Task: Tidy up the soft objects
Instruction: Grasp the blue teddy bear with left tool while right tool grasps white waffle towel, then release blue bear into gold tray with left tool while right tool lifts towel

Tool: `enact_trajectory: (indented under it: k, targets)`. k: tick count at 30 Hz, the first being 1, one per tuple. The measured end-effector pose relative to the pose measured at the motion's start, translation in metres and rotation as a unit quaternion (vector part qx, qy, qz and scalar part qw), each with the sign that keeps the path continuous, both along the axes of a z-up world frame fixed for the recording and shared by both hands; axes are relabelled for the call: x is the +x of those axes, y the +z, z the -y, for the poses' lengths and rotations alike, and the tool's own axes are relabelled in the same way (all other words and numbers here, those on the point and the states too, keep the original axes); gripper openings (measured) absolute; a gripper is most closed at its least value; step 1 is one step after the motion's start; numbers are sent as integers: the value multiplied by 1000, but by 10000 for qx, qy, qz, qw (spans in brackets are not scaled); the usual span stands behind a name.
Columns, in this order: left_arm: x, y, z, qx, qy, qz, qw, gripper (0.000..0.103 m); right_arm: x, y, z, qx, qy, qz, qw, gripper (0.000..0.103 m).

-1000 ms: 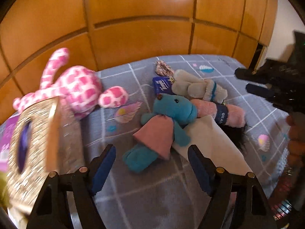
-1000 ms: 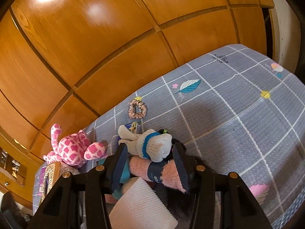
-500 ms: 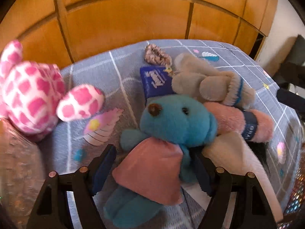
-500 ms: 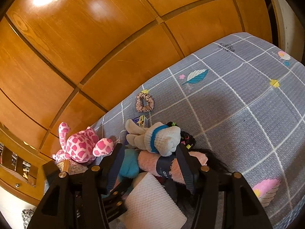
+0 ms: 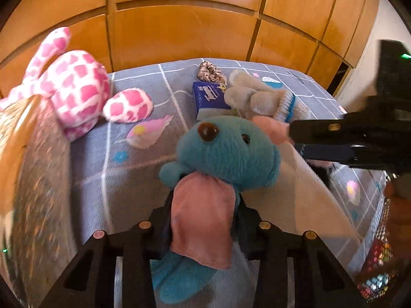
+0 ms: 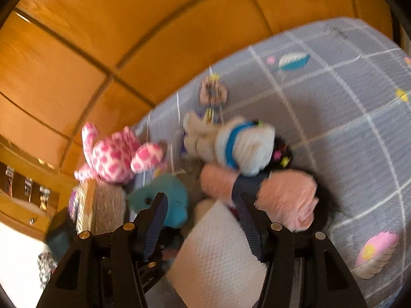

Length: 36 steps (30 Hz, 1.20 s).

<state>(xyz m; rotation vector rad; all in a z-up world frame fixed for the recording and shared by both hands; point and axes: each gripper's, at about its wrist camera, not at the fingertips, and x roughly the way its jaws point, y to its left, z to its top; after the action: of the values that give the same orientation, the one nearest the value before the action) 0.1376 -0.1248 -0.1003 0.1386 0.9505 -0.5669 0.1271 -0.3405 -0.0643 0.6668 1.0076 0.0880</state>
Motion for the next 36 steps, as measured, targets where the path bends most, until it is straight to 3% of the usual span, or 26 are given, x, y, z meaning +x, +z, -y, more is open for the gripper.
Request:
enact_trajectory:
  k: [6, 13, 15, 25, 36]
  targets:
    - [-36, 0, -27, -31, 54, -115, 9999, 41, 5, -17, -13, -282, 266, -520, 9979, 64]
    - [-69, -5, -33, -35, 88, -119, 9999, 41, 10, -35, -25, -463, 554, -1050, 9919, 60]
    - [-75, -6, -38, -55, 124, -124, 9998, 41, 10, -35, -35, -574, 790, -1073, 9894, 48]
    - [-95, 10, -41, -165, 22, 107, 9998, 41, 0, -35, -43, -475, 1003, -1160, 9870, 50]
    - [-96, 7, -60, -255, 231, -71, 9994, 41, -9, -24, -48, -329, 1187, -953, 9878, 50]
